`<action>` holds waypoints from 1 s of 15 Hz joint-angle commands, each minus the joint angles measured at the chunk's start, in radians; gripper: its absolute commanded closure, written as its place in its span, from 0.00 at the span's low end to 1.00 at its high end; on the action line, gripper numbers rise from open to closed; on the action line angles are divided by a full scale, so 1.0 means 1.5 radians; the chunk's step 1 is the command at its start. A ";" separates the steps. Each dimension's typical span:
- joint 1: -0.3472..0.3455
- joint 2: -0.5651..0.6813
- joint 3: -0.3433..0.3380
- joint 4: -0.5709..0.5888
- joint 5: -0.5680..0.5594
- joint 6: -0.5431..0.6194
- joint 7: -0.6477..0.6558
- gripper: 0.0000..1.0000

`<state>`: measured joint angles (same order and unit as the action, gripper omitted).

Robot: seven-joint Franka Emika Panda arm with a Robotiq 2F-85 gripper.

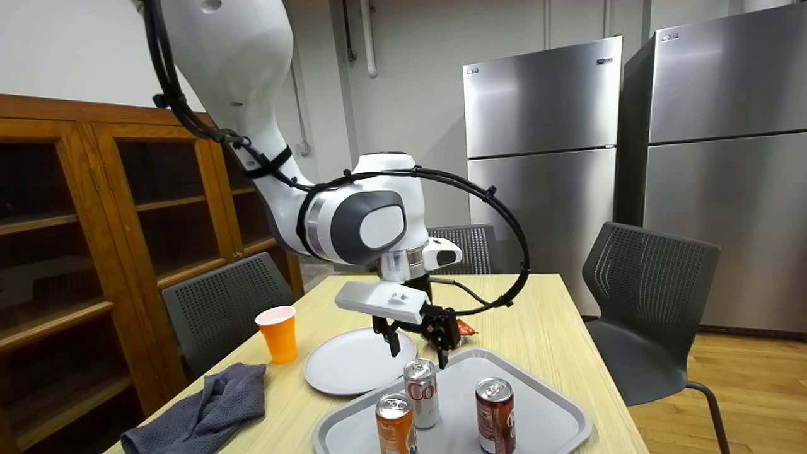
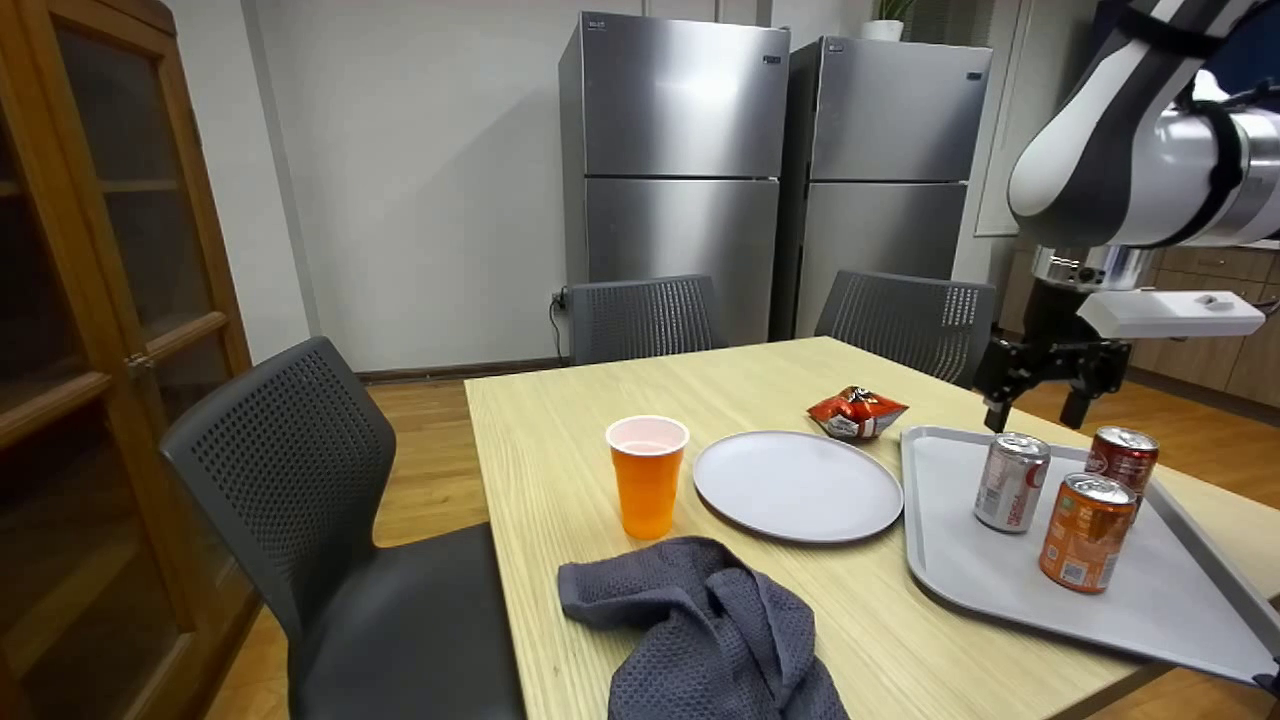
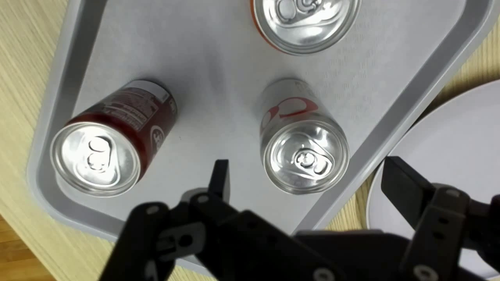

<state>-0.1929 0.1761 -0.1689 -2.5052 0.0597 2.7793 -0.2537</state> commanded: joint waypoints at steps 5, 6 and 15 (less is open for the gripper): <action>-0.005 0.047 0.012 0.033 -0.008 0.024 0.013 0.00; -0.005 0.053 0.014 0.037 -0.006 0.024 0.013 0.00; -0.003 0.085 0.023 0.045 -0.020 0.036 0.016 0.00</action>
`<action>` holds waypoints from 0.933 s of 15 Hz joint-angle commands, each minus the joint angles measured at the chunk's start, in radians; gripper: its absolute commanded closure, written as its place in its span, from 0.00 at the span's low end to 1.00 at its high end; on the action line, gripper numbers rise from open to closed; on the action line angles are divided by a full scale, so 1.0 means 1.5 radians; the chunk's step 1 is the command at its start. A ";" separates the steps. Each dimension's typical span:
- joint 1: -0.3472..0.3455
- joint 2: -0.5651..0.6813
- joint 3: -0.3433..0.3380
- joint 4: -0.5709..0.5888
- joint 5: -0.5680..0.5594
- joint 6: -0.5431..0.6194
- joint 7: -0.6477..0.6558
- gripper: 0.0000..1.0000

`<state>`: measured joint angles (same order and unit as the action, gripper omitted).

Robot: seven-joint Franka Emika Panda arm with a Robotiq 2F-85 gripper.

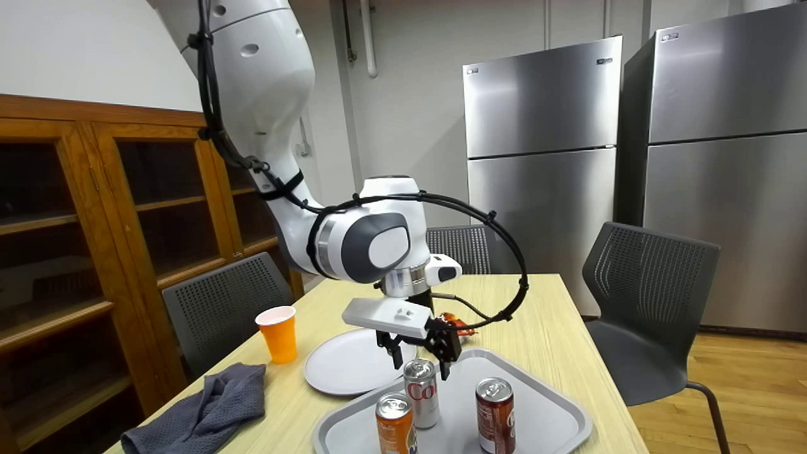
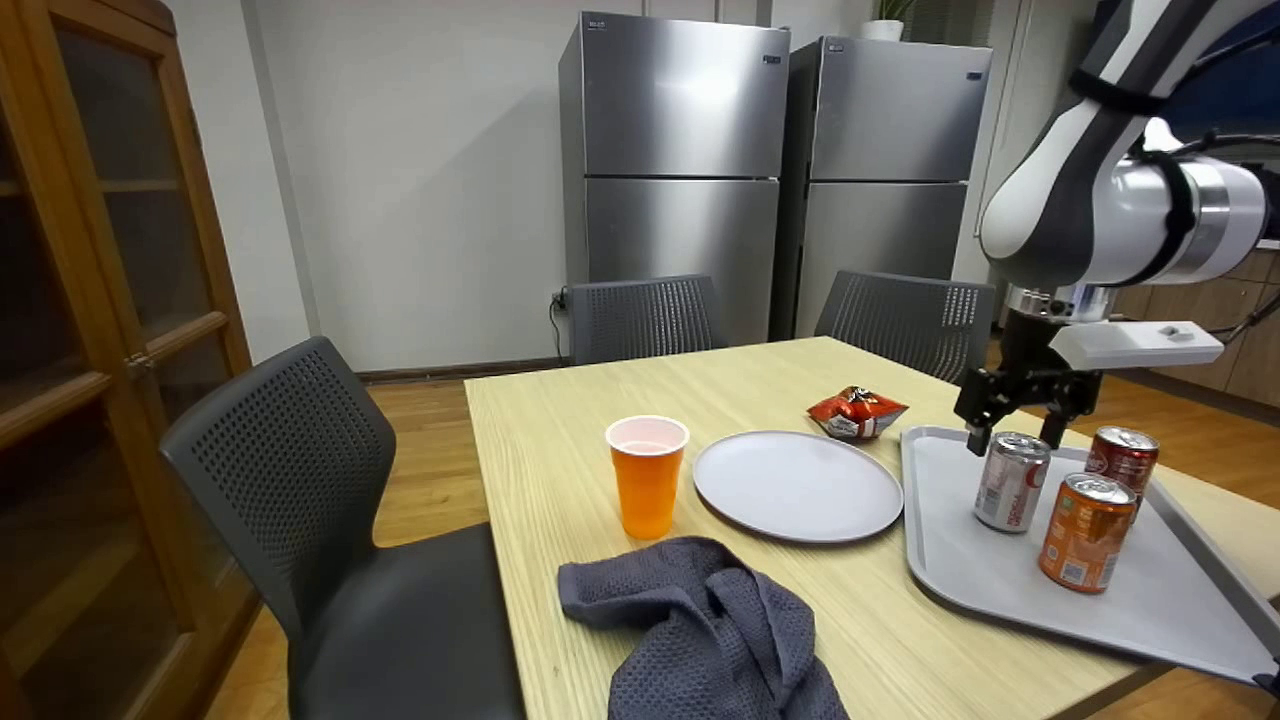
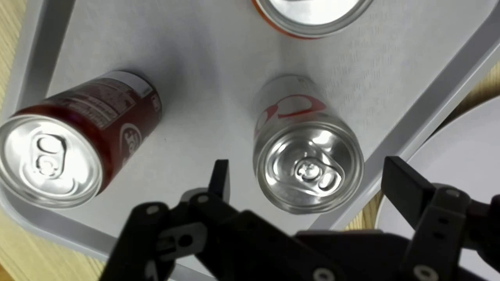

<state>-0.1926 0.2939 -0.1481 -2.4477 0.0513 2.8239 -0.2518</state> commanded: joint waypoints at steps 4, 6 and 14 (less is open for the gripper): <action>-0.005 0.007 0.011 0.001 -0.015 0.005 0.014 0.00; -0.007 0.005 0.011 -0.001 -0.014 0.005 0.011 0.00; -0.010 0.006 0.013 0.000 -0.012 -0.001 0.008 0.00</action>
